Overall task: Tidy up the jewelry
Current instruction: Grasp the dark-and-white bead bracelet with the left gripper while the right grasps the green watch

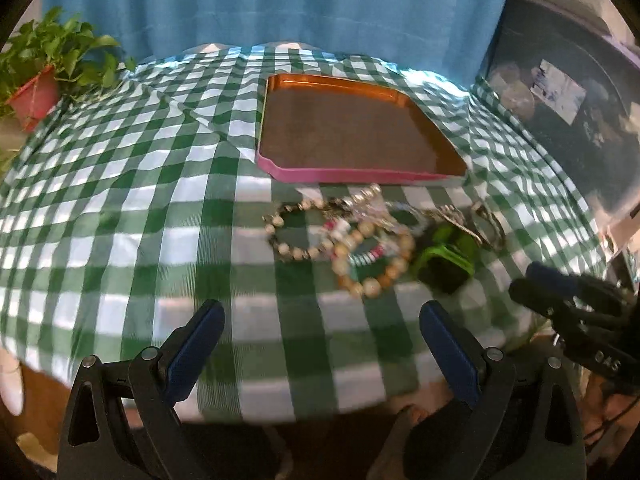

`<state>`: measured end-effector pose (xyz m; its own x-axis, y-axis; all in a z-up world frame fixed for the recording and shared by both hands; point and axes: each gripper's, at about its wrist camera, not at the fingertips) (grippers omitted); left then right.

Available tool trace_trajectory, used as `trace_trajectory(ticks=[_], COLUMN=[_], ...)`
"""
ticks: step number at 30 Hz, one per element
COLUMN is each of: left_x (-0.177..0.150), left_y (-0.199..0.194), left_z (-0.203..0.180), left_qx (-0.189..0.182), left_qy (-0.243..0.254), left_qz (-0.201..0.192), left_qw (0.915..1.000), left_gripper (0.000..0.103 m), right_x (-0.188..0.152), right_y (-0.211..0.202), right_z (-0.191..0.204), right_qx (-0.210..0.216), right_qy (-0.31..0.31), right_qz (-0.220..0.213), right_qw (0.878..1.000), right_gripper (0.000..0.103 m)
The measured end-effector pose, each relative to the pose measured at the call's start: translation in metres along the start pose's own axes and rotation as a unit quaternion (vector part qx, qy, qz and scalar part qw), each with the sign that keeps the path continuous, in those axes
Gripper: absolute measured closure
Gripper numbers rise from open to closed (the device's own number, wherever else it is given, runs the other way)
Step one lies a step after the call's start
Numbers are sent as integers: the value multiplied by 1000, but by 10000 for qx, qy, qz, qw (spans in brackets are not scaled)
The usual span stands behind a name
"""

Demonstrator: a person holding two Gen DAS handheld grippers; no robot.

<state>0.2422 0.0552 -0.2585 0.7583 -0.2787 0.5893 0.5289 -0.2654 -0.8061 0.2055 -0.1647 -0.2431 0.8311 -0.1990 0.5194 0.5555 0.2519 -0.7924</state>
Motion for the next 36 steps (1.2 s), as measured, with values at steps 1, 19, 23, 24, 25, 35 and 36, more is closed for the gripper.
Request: trace_trajectory(ticks=[1, 19, 23, 24, 25, 35, 36], left_x=[3, 24, 25, 25, 26, 27, 24], left_y=[6, 59, 49, 41, 32, 35, 38], left_z=[5, 42, 54, 57, 59, 51, 51], left_qx=[-52, 474, 192, 178, 190, 41, -8], left_qy=[-40, 557, 140, 49, -35, 19, -44], left_qz=[-43, -193, -173, -255, -350, 190, 218], left_qw=[10000, 9971, 9996, 9995, 9992, 9998, 9998], left_gripper=[7, 92, 98, 103, 103, 100, 99], right_x=[1, 18, 23, 26, 29, 40, 39], right_y=[3, 66, 61, 55, 51, 18, 16], right_z=[3, 40, 37, 36, 37, 44, 44], right_qx=[204, 494, 693, 838, 912, 997, 987], right_qy=[-35, -945, -655, -557, -513, -491, -475], right_qz=[32, 436, 373, 349, 311, 37, 34], right_qw=[9998, 9933, 9947, 9943, 9940, 9938, 9940], right_gripper=[64, 82, 90, 90, 90, 90, 90])
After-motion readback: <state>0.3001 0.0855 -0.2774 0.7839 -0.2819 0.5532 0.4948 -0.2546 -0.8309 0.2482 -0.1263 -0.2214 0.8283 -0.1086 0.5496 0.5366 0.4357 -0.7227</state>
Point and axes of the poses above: each gripper's, at about its wrist camera, not at the fingertips, and y roughly the way its jaws point, z to its left, x to its top, and after that the axes turned 13 degrees about y, right-handed
